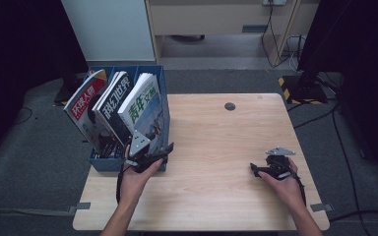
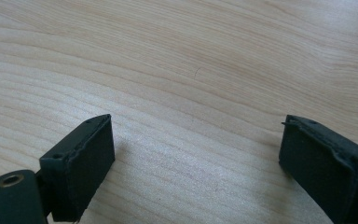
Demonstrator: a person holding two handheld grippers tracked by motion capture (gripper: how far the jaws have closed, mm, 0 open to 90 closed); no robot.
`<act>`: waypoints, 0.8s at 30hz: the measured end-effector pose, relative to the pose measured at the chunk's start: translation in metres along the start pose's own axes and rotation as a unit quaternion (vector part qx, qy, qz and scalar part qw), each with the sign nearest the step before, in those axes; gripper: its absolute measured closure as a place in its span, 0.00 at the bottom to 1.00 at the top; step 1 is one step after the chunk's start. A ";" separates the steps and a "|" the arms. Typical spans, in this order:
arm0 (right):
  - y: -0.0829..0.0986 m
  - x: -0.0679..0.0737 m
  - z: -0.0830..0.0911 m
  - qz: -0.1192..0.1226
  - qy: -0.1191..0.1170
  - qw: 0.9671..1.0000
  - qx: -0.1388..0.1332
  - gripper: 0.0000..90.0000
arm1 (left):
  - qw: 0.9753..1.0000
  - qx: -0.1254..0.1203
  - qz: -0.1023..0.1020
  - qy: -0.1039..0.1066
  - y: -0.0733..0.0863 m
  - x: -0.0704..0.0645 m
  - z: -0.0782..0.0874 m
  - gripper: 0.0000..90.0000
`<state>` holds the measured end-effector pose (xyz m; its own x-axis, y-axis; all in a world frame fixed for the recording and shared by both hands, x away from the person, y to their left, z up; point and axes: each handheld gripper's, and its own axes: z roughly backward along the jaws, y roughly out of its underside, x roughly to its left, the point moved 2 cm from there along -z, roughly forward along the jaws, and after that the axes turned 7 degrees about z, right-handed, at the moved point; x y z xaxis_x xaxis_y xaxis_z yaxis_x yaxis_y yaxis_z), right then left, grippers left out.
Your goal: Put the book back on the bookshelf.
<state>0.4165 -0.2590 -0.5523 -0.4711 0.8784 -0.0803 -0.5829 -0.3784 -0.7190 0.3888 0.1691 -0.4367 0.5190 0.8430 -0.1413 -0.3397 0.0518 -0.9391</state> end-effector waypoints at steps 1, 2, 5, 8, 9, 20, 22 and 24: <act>0.000 0.000 0.000 0.001 0.000 1.000 0.000 0.11 | 1.000 0.004 -0.002 0.003 0.000 -0.002 -0.002 0.22; 0.000 0.000 0.000 0.001 0.000 1.000 0.000 0.11 | 1.000 0.004 -0.002 0.004 -0.001 -0.004 -0.004 0.21; -0.001 0.000 -0.001 -0.001 0.001 1.000 0.001 0.11 | 1.000 0.006 -0.003 0.010 -0.001 -0.009 -0.007 0.21; -0.001 0.001 -0.001 -0.001 0.001 1.000 0.001 0.11 | 1.000 0.011 -0.006 0.017 0.000 -0.014 -0.010 0.21; -0.001 0.001 -0.001 -0.001 0.001 1.000 0.001 0.11 | 1.000 0.011 -0.006 0.017 0.000 -0.014 -0.010 0.20; 0.000 0.002 0.000 0.000 -0.001 1.000 0.001 0.11 | 0.998 0.043 -0.027 0.046 0.000 -0.034 -0.035 0.20; 0.000 0.002 0.000 0.000 -0.001 1.000 0.001 0.11 | 0.997 0.050 -0.030 0.053 0.000 -0.039 -0.041 0.19; 0.000 0.002 0.000 0.000 -0.001 1.000 0.001 0.11 | 0.996 0.056 -0.033 0.059 0.000 -0.043 -0.048 0.19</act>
<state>0.4155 -0.2576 -0.5524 -0.4730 0.8774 -0.0796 -0.5842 -0.3800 -0.7171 0.4037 0.1070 -0.4458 0.6295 0.7672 -0.1234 -0.3848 0.1698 -0.9073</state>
